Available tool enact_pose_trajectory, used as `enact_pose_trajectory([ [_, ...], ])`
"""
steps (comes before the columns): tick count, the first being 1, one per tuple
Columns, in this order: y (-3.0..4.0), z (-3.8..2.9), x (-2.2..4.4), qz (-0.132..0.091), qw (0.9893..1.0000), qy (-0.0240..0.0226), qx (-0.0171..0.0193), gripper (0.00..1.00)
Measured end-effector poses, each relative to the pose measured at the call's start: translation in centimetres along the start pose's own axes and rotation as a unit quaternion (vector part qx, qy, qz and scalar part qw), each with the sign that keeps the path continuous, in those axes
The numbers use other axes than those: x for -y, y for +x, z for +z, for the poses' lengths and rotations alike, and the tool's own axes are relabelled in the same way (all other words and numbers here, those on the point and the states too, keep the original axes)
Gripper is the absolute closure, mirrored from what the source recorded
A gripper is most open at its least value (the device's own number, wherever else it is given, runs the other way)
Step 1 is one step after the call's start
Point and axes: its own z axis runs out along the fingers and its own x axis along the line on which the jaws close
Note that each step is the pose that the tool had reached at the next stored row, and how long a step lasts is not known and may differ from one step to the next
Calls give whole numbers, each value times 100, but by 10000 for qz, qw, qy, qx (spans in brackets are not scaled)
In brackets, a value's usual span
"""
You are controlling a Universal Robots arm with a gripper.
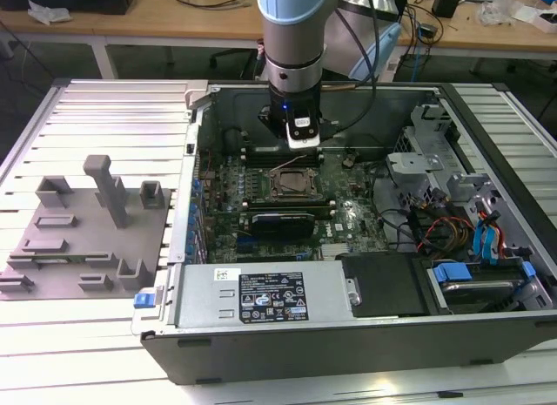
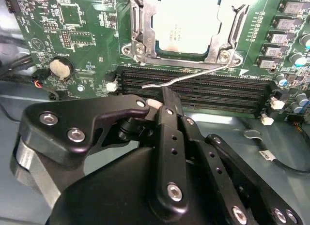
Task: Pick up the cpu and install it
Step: 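Install the first cpu locking lever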
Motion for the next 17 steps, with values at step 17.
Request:
enact_pose_trajectory([
  [17, -23, 170, 74, -101, 9999, 37, -3, 89],
])
